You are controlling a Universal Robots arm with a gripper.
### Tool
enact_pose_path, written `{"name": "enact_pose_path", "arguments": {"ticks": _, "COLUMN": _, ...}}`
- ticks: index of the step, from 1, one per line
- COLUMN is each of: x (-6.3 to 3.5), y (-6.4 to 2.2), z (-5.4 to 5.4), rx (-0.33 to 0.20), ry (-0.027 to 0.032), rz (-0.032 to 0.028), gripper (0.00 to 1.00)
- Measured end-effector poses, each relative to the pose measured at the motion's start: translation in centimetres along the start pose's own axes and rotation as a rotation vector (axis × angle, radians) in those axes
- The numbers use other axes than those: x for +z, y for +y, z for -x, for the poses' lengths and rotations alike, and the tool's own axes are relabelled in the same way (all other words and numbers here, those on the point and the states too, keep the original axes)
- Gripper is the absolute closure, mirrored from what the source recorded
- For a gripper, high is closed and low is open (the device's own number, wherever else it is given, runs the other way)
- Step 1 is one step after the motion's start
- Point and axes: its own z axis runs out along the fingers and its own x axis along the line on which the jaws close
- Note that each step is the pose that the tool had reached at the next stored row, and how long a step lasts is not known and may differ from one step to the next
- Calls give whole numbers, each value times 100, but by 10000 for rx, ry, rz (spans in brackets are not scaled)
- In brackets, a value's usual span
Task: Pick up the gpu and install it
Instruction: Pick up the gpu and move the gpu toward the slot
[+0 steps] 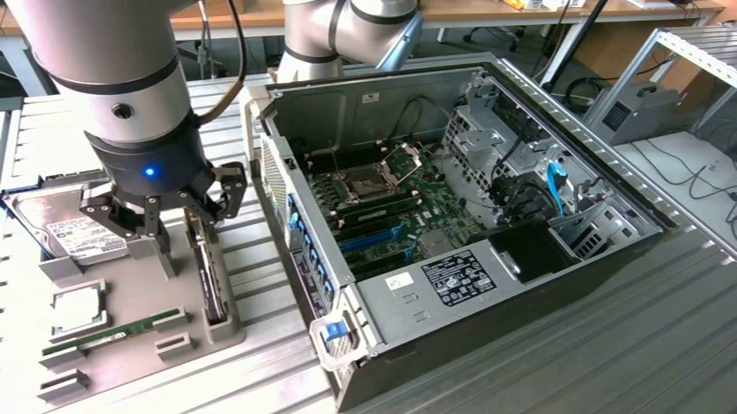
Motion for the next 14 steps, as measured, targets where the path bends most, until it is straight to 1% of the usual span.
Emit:
{"name": "enact_pose_path", "arguments": {"ticks": 6, "x": 8, "y": -1, "z": -1, "rx": 1, "ry": 0, "rz": 0, "gripper": 46}}
{"name": "enact_pose_path", "arguments": {"ticks": 8, "x": 8, "y": -22, "z": 2, "rx": 0, "ry": -1, "rz": 13, "gripper": 46}}
{"name": "enact_pose_path", "arguments": {"ticks": 14, "x": 5, "y": -66, "z": 4, "rx": 1, "ry": 2, "rz": 15, "gripper": 46}}
